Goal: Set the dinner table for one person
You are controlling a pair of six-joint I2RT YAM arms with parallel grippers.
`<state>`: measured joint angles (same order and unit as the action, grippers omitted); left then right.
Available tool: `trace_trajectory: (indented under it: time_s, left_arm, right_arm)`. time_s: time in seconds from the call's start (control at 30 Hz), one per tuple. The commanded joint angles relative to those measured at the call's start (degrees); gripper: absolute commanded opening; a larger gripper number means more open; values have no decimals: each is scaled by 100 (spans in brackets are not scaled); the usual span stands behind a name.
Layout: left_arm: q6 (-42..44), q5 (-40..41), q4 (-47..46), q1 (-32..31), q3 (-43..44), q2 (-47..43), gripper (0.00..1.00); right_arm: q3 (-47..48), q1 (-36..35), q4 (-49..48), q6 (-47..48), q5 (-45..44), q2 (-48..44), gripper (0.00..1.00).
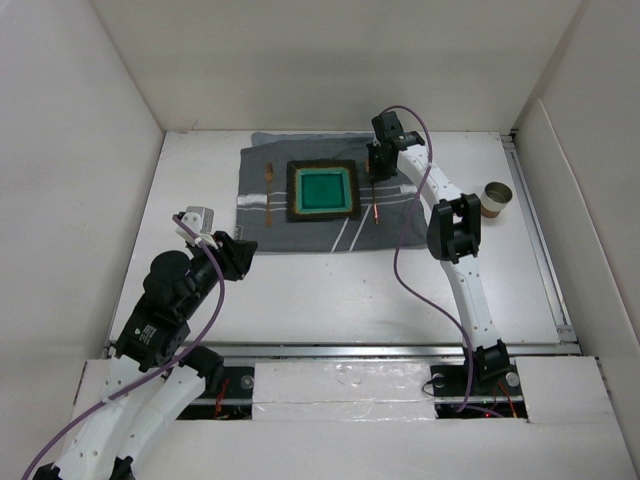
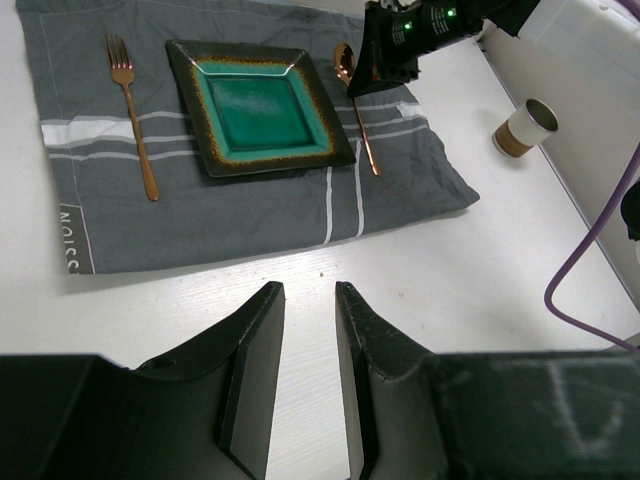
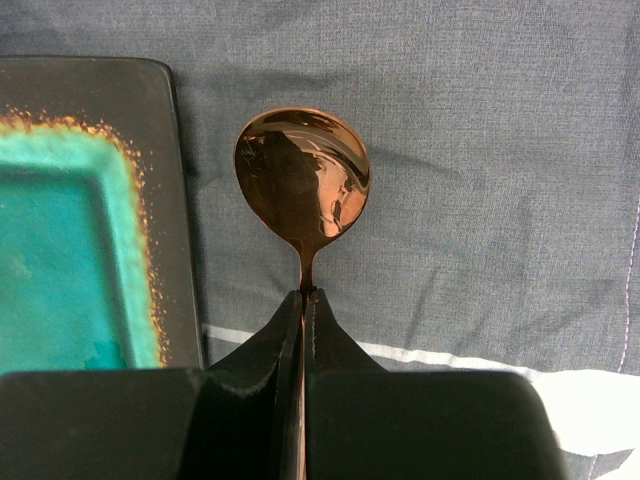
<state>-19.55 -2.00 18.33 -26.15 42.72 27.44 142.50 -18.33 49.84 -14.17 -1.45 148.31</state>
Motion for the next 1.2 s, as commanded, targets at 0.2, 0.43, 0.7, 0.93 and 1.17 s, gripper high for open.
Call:
trace_trajectory:
  time_s: [0.2,0.43,0.7,0.93,1.17]
  left_arm:
    - [30,50,-172,22,-9,121,25]
    - [39,42,-172,22,0,130,24]
    - [74,-28,-198,22,8,25,25]
    - [127,-239,-277,22,-18,-283,25]
    - [127,-266,-286,22,-27,-573,26]
  right_arm:
    - [-441,92,-598,-85,5,-285,38]
    - [-1073,92,-1133,-68,57,-1294,50]
    - [-4282,522,-2538,-541,-1056,-4163,2]
    - [-6873,1980,-3929,-1297,-2131,-5716,8]
    - [-6061,2799,-3157,-1036,-1973,-4683,46]
